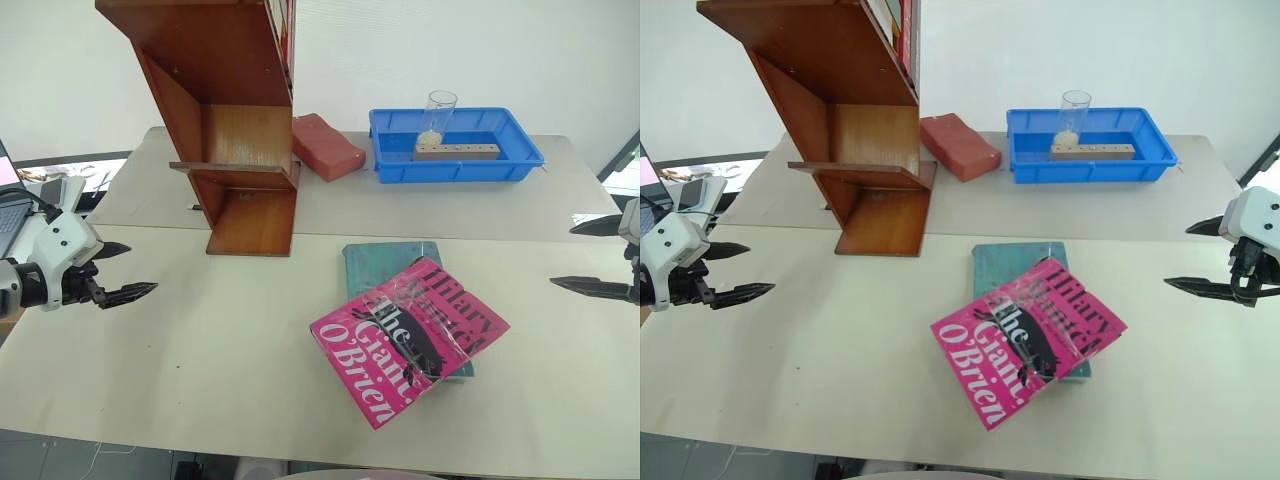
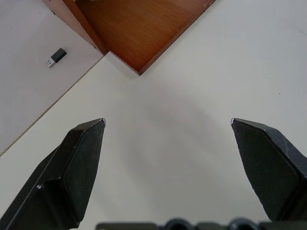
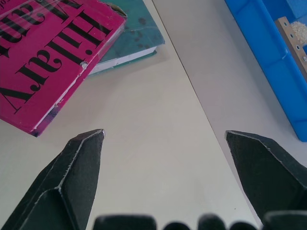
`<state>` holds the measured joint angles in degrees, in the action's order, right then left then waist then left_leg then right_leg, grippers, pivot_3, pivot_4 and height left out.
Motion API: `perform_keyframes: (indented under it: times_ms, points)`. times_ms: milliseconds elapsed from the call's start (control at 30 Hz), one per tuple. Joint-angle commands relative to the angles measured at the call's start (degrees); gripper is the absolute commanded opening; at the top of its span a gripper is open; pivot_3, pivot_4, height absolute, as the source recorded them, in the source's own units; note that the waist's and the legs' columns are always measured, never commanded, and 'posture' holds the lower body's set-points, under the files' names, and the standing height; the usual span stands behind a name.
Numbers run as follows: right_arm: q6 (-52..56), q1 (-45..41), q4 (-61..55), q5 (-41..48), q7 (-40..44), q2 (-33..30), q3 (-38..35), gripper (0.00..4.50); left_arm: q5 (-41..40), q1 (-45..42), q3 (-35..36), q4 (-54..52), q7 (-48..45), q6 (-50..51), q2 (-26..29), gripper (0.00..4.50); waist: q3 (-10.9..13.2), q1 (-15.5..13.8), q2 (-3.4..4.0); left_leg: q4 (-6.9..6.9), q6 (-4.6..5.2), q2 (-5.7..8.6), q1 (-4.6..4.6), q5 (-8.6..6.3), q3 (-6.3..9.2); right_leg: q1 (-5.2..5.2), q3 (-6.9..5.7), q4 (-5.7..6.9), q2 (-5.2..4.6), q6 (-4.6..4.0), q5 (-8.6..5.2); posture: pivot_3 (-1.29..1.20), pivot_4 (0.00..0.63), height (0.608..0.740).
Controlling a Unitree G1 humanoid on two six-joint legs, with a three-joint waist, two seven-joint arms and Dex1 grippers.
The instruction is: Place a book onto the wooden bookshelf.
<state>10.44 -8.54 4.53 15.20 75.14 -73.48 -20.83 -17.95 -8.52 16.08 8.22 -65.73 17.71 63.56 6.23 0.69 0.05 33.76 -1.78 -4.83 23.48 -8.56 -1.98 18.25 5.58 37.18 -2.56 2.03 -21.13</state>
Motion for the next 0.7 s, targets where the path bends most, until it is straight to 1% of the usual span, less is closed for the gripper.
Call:
perform_keyframes:
  times_ms: [33, 167, 700]
  points:
    - [-1.1, -0.4, -0.8, 0.5, 0.0, -0.1, -1.5, 4.46, -0.4, -0.7, 2.1, -0.1, -0.4, -0.5, 1.0, 4.5, 0.0, 0.0, 0.01, 0.0, 0.0, 0.0, 0.0, 0.0, 0.0, 0.0, 0.0, 0.0, 0.0, 0.0, 0.0, 0.0, 0.15, 0.673]
    - [-2.1, -0.8, 0.1, -0.2, -0.7, 0.1, -0.7, 4.46, -0.1, -1.8, 1.8, 2.0, -0.5, -0.6, 1.4, 4.5, 0.0, 0.0, 0.03, 0.0, 0.0, 0.0, -0.01, 0.0, 0.0, 0.0, 0.0, 0.0, 0.0, 0.0, 0.0, 0.0, 0.15, 0.673]
    - [-1.3, -1.8, 0.3, -1.6, -4.1, 0.8, 0.8, 4.46, 0.0, -4.0, 0.4, 3.0, -1.5, 0.0, 0.9, 4.5, -0.1, -0.1, 0.11, 0.02, 0.0, 0.0, -0.01, 0.0, -0.02, -0.01, 0.01, 0.03, 0.01, 0.01, 0.0, 0.0, 0.15, 0.673]
